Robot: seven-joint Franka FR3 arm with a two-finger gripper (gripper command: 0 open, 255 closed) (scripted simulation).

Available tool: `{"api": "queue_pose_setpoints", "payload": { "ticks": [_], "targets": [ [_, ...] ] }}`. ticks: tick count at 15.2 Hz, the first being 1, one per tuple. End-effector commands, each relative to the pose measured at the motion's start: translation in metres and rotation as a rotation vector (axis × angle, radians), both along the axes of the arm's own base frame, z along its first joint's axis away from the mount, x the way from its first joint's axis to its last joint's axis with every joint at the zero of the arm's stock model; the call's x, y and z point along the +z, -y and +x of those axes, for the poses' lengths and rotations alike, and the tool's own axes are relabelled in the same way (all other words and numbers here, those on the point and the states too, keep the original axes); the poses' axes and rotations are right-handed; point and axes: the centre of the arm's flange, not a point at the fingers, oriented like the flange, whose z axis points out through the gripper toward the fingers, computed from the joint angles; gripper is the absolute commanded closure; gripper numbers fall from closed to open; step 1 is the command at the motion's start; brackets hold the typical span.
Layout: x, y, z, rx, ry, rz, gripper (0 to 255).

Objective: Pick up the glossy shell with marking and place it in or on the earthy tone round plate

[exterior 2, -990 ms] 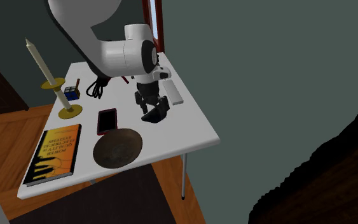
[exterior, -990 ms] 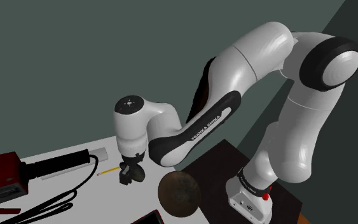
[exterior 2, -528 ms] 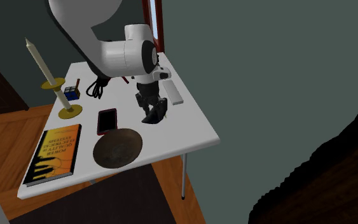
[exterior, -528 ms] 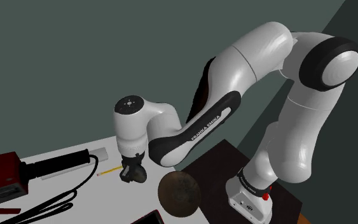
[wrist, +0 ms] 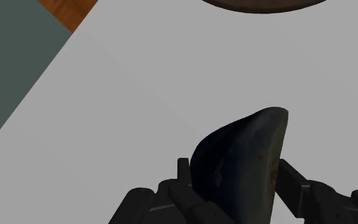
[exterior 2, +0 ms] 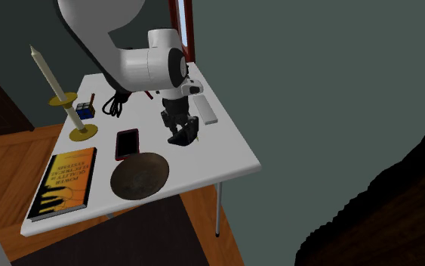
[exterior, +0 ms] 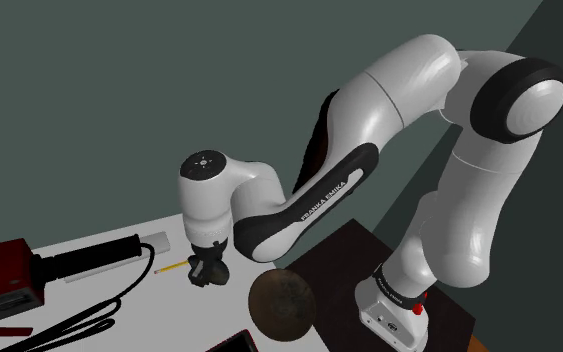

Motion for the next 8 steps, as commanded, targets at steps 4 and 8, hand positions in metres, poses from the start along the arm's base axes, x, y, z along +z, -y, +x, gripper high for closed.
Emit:
{"api": "queue_pose_setpoints", "payload": {
  "ticks": [4, 8],
  "targets": [
    [0.021, 0.000, 0.000, 0.000, 0.000, 0.000, 255],
    [0.042, 0.000, 0.000, 0.000, 0.000, 0.000, 255]
  ]
}}
